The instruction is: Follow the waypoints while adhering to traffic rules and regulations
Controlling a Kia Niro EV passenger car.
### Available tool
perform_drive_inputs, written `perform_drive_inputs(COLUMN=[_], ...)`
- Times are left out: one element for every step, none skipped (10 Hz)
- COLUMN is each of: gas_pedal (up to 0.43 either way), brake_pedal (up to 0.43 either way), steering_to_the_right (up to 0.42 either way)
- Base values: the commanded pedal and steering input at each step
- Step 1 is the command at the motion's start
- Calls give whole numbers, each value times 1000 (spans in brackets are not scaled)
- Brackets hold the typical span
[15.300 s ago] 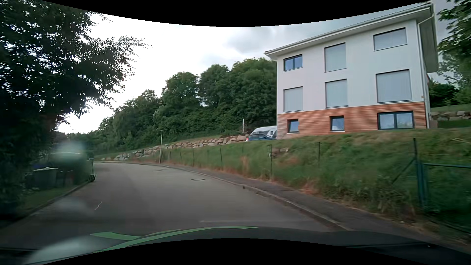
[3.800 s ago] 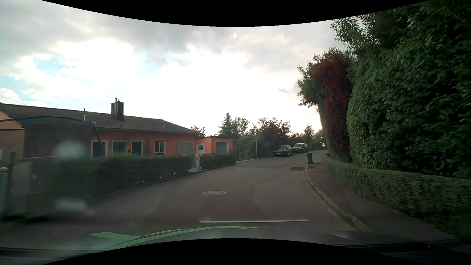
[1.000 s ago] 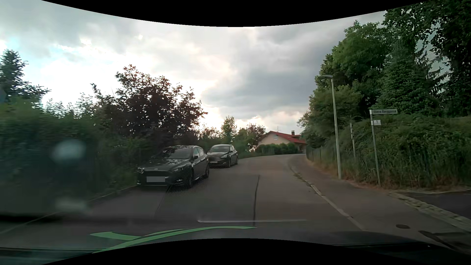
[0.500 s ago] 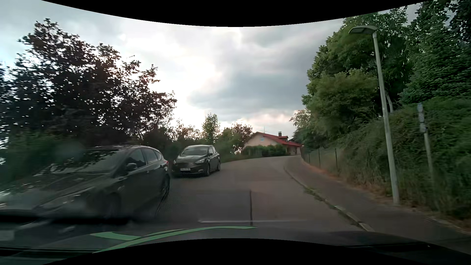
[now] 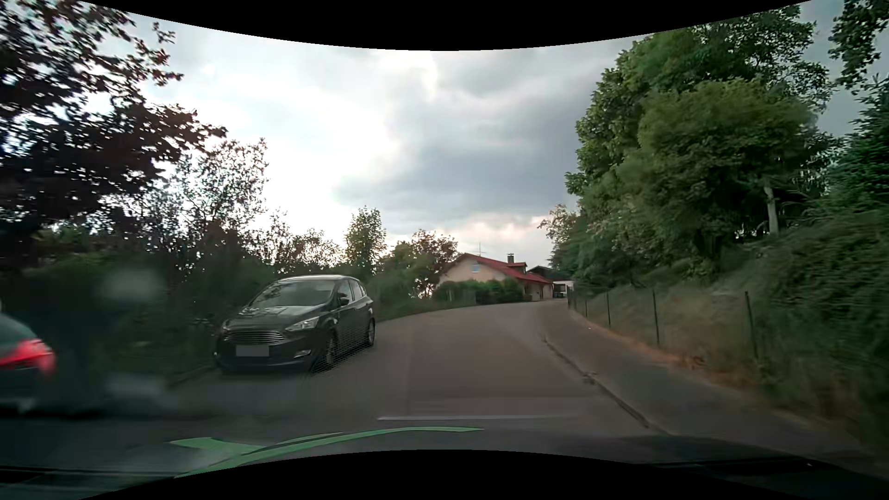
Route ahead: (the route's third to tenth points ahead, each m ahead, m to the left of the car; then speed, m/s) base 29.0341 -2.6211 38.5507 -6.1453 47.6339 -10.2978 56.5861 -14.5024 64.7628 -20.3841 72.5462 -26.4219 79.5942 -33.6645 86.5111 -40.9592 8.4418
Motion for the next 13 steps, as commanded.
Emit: perform_drive_inputs(gas_pedal=[138, 130, 130, 130, 130, 130, 130, 130, 130, 130, 130, 130, 118], brake_pedal=[0, 0, 0, 0, 0, 0, 0, 0, 0, 0, 0, 0, 0], steering_to_the_right=[47, 47, 46, 46, 45, 46, 45, 45, 45, 45, 45, 45, 45])
